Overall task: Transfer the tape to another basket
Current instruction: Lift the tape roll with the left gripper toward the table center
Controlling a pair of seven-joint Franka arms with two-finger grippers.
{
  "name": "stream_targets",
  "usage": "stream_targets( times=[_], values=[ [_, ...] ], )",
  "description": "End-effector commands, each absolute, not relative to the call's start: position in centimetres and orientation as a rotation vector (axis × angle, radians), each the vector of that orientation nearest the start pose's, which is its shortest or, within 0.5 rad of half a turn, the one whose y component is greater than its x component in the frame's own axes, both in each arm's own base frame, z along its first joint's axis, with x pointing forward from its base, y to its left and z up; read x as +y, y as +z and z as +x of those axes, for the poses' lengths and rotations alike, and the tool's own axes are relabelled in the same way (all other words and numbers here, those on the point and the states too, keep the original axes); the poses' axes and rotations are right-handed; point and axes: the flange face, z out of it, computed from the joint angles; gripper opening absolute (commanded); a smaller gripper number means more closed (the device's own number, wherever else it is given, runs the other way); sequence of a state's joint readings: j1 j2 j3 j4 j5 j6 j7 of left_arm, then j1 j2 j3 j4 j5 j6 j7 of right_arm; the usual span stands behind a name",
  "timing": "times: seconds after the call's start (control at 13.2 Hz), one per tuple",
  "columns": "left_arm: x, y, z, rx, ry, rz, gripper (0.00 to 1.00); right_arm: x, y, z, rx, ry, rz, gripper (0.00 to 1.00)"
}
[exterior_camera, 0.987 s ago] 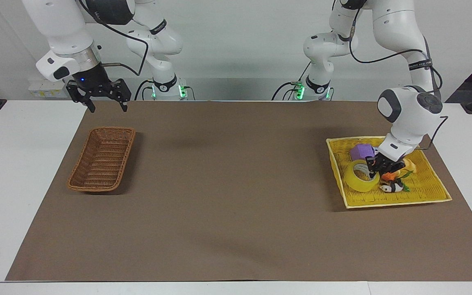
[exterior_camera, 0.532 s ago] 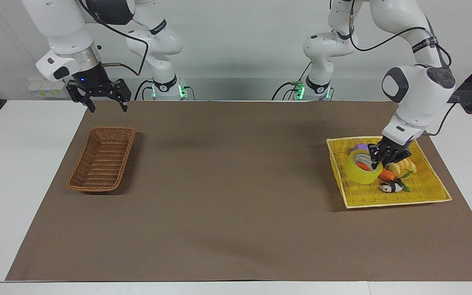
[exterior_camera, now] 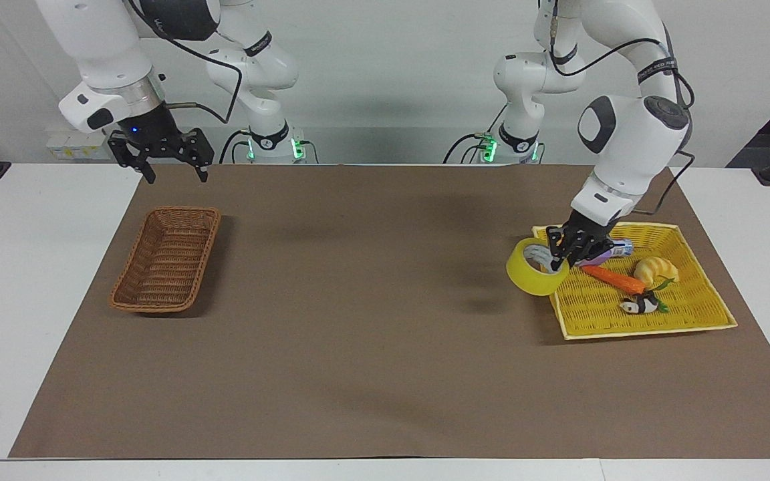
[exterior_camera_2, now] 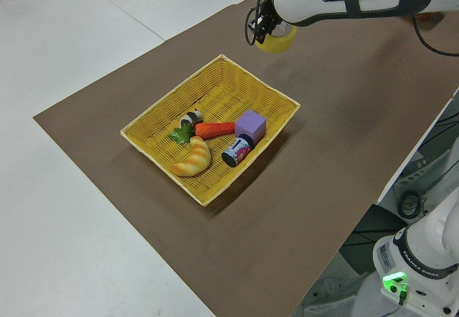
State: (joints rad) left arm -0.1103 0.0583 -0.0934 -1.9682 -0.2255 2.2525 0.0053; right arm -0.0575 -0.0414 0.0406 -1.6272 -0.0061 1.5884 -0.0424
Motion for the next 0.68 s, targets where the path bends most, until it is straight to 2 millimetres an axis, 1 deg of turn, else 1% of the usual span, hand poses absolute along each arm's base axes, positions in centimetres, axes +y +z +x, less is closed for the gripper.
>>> stream_targets(
  times=[0.0,0.15,0.38,0.46,0.53,0.61],
  values=[
    [-15.1,47.7,57.3,0.055,-0.382,-3.437,0.00,-0.9,62.4,54.0,-0.004,-0.003,-3.132,1.00],
    [-17.9,48.2,56.7,0.054,-0.387,-3.474,0.00,-0.9,62.4,54.0,-0.004,-0.003,-3.132,1.00],
    [-23.0,48.7,55.2,-0.041,-0.393,-3.506,0.00,-1.0,62.4,54.0,0.003,-0.003,-3.134,1.00],
    [-24.4,48.9,54.7,-0.073,-0.400,-3.515,0.00,-1.6,62.4,54.0,0.014,-0.012,-3.151,1.00],
    [-25.4,49.1,54.5,-0.095,-0.404,-3.524,0.00,-2.3,62.4,54.0,0.026,-0.007,-3.145,1.00],
    [-25.5,49.2,54.5,-0.111,-0.405,-3.526,0.00,-2.5,62.4,54.0,0.029,-0.010,-3.140,1.00]
  ],
)
